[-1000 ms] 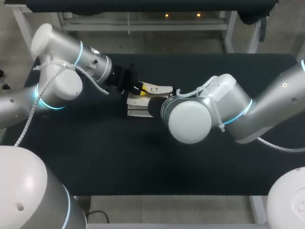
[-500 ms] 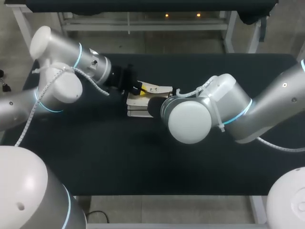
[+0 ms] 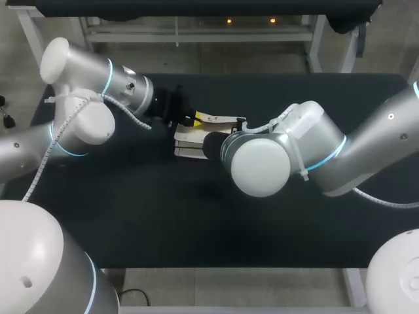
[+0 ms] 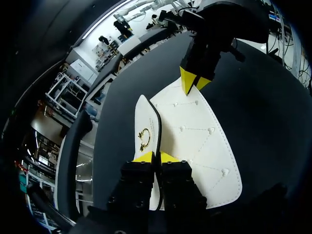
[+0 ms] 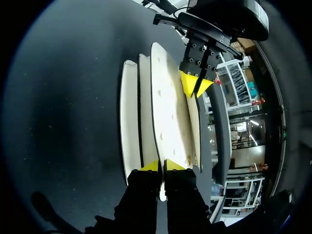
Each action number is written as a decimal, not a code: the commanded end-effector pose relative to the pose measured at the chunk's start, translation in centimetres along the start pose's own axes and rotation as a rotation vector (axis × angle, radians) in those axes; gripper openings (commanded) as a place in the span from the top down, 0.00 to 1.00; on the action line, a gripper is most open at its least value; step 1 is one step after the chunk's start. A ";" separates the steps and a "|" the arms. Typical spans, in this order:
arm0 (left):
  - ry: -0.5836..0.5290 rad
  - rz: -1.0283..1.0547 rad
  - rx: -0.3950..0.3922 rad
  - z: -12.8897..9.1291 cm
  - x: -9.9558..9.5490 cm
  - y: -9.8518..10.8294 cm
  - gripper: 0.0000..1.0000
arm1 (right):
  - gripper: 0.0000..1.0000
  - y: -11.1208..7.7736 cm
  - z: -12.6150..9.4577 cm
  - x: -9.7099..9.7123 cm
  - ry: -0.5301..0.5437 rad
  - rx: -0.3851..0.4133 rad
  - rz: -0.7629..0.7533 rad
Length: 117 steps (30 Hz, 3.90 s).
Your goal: Pick up the bag, open it, inspect its contents, close it, and place it on the opposite side
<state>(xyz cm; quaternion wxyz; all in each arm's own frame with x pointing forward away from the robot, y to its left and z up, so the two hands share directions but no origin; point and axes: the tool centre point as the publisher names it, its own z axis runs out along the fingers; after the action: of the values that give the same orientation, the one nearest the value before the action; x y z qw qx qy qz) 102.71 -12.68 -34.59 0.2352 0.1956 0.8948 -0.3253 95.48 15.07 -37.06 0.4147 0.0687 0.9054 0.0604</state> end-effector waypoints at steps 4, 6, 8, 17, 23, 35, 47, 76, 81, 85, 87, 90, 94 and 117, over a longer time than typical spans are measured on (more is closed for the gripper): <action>0.033 0.039 0.028 1.0 -0.1 -0.4 1.00 | 1.00 -0.4 0.2 0.5 -0.016 -0.032 0.001; 0.044 0.063 0.045 1.2 0.2 -0.7 1.00 | 1.00 -0.4 0.2 0.5 -0.016 -0.032 0.001; 0.053 0.078 0.048 1.4 0.5 -0.8 1.00 | 1.00 -0.4 0.2 0.5 -0.016 -0.032 0.001; 0.017 0.064 -0.037 1.2 1.3 0.7 1.00 | 1.00 -0.4 0.2 0.5 -0.016 -0.032 0.001; 0.009 0.113 0.002 1.3 2.1 -0.9 1.00 | 1.00 -0.4 0.2 0.5 -0.016 -0.032 0.001; -0.027 0.080 0.006 0.2 1.8 -0.7 0.53 | 1.00 -0.4 0.2 0.5 -0.016 -0.032 0.001; -0.074 0.028 0.127 -2.7 -0.1 -1.1 0.00 | 1.00 -0.4 0.2 0.5 -0.016 -0.032 0.001; 0.097 -0.286 -0.065 -9.0 -1.4 -3.1 0.00 | 0.00 -1.5 -6.3 -4.7 0.142 -0.128 0.035; 0.152 -0.397 -0.075 -9.6 -1.2 -2.9 0.00 | 0.00 -1.9 -6.7 -5.9 0.225 -0.132 0.076; 0.237 -0.525 -0.101 -10.1 -1.3 -2.6 0.00 | 0.00 -2.2 -6.9 -6.8 0.301 -0.101 0.082; 0.277 -0.580 -0.127 -10.2 -1.3 -2.5 0.00 | 0.00 -2.2 -7.0 -7.1 0.331 -0.086 0.076; 0.325 -0.631 -0.168 -10.3 -1.3 -2.4 0.00 | 0.00 -2.3 -7.3 -7.5 0.371 -0.047 0.061; 0.311 -0.535 -0.485 -10.0 -0.3 -2.5 0.00 | 0.00 -2.4 -7.4 -7.8 0.410 -0.019 0.062; 0.369 -1.068 -0.364 -11.4 -1.1 -2.2 0.00 | 0.00 -2.5 -6.0 -9.8 0.599 0.266 0.391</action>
<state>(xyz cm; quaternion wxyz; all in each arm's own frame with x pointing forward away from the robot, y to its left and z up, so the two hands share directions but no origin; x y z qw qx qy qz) 98.42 -7.74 -25.50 0.0013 -0.1359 0.9793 -0.1499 95.91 9.68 -27.04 0.2004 0.1601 0.9622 0.0916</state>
